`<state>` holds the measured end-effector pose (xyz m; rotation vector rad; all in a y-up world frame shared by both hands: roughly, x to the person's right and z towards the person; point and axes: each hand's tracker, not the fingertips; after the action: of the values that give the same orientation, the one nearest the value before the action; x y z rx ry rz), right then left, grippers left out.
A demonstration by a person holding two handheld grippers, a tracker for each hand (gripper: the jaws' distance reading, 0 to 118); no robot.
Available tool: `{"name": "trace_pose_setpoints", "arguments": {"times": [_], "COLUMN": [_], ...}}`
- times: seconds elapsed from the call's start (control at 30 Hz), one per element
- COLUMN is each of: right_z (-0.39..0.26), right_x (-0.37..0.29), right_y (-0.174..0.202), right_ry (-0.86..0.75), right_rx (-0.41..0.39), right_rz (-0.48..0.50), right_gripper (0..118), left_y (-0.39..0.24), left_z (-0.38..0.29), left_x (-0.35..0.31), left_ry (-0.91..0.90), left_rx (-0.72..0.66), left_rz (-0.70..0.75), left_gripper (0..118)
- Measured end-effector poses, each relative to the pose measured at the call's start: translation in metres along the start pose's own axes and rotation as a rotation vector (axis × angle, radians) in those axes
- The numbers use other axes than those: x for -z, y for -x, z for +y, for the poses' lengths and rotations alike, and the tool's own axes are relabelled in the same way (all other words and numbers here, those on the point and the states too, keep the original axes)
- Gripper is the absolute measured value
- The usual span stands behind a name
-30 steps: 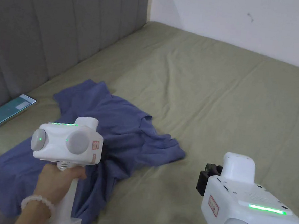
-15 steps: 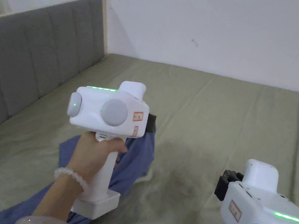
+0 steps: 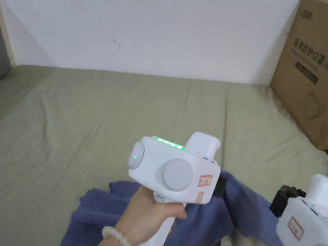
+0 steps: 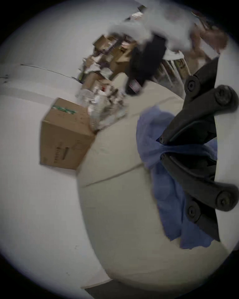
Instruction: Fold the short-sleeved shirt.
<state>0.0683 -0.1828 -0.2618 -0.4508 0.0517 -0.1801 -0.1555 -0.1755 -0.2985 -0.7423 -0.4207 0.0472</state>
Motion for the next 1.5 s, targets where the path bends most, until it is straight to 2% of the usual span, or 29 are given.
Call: {"name": "trace_pose_setpoints", "arguments": {"times": [0.07, 0.2, 0.27, 0.33, 0.4, 0.43, 0.47, 0.5, 0.53, 0.63, 0.67, 0.7, 0.8, 0.83, 0.93, 1.03, 1.07, 1.1, 1.13, 1.17, 1.2, 1.33, 1.5], "right_z": [-0.005, -0.016, -0.021, -0.026, -0.029, -0.03, -0.032, -0.032, -0.033, -0.033, -0.033, -0.033, -0.035, -0.036, -0.04, -0.046, -0.047, -0.048, -0.048, -0.048, -0.047, -0.045, -0.046], "right_x": [0.001, 0.006, 0.009, 0.011, 0.013, 0.013, 0.014, 0.014, 0.013, 0.011, 0.012, 0.012, 0.013, 0.013, 0.013, 0.015, 0.016, 0.018, 0.018, 0.018, 0.017, 0.017, 0.022], "right_y": [-0.01, -0.017, -0.014, -0.008, -0.001, 0.004, 0.007, 0.012, 0.016, 0.029, 0.032, 0.036, 0.048, 0.051, 0.062, 0.069, 0.072, 0.074, 0.076, 0.078, 0.079, 0.083, 0.084], "right_ry": [0.018, 0.056, 0.079, 0.093, 0.109, 0.115, 0.12, 0.124, 0.125, 0.124, 0.124, 0.124, 0.13, 0.133, 0.142, 0.16, 0.165, 0.171, 0.176, 0.176, 0.176, 0.172, 0.189], "right_rx": [0.008, 0.023, 0.025, 0.02, 0.005, -0.005, -0.013, -0.022, -0.033, -0.061, -0.065, -0.067, -0.072, -0.077, -0.1, -0.112, -0.114, -0.117, -0.119, -0.122, -0.126, -0.138, -0.143], "right_rz": [-0.02, -0.029, -0.024, -0.014, 0.002, 0.01, 0.018, 0.03, 0.043, 0.066, 0.07, 0.079, 0.107, 0.114, 0.137, 0.153, 0.156, 0.158, 0.158, 0.16, 0.163, 0.163, 0.157], "right_gripper": [1, 1, 1, 1, 1, 1, 1, 1, 1, 1, 1, 1, 1, 1, 1, 1, 1, 1, 1, 1, 1, 1, 1], "left_y": [-0.005, -0.003, 0.0, 0.002, 0.006, 0.007, 0.008, 0.01, 0.016, 0.028, 0.035, 0.043, 0.067, 0.074, 0.098, 0.126, 0.138, 0.147, 0.155, 0.16, 0.167, 0.18, 0.168], "left_z": [-0.027, -0.079, -0.092, -0.097, -0.094, -0.091, -0.089, -0.087, -0.082, -0.07, -0.067, -0.063, -0.065, -0.072, -0.102, -0.139, -0.149, -0.158, -0.164, -0.169, -0.172, -0.185, -0.205], "left_x": [0.029, 0.072, 0.078, 0.078, 0.072, 0.069, 0.065, 0.06, 0.05, 0.021, 0.01, -0.005, -0.043, -0.053, -0.082, -0.105, -0.11, -0.115, -0.12, -0.123, -0.125, -0.121, -0.083], "left_ry": [0.091, 0.272, 0.292, 0.299, 0.301, 0.299, 0.292, 0.28, 0.252, 0.202, 0.18, 0.137, 0.095, 0.076, 0.058, 0.04, 0.024, 0.012, 0.024, 0.043, 0.057, 0.075, 0.217], "left_rx": [0.041, -0.03, -0.037, -0.032, -0.048, -0.065, -0.073, -0.08, -0.084, -0.093, -0.096, -0.104, -0.131, -0.132, -0.187, -0.322, -0.349, -0.355, -0.354, -0.367, -0.367, -0.414, -0.396], "left_rz": [0.05, 0.033, 0.055, 0.055, 0.05, 0.048, 0.051, 0.049, 0.043, 0.061, 0.071, 0.079, 0.11, 0.137, 0.24, 0.273, 0.274, 0.279, 0.296, 0.345, 0.367, 0.387, 0.307], "left_gripper": [3, 3, 10, 35, 48, 78, 95, 106, 109, 108, 103, 91, 19, 0, 0, 0, 3, 19, 51, 71, 80, 84, 83]}}
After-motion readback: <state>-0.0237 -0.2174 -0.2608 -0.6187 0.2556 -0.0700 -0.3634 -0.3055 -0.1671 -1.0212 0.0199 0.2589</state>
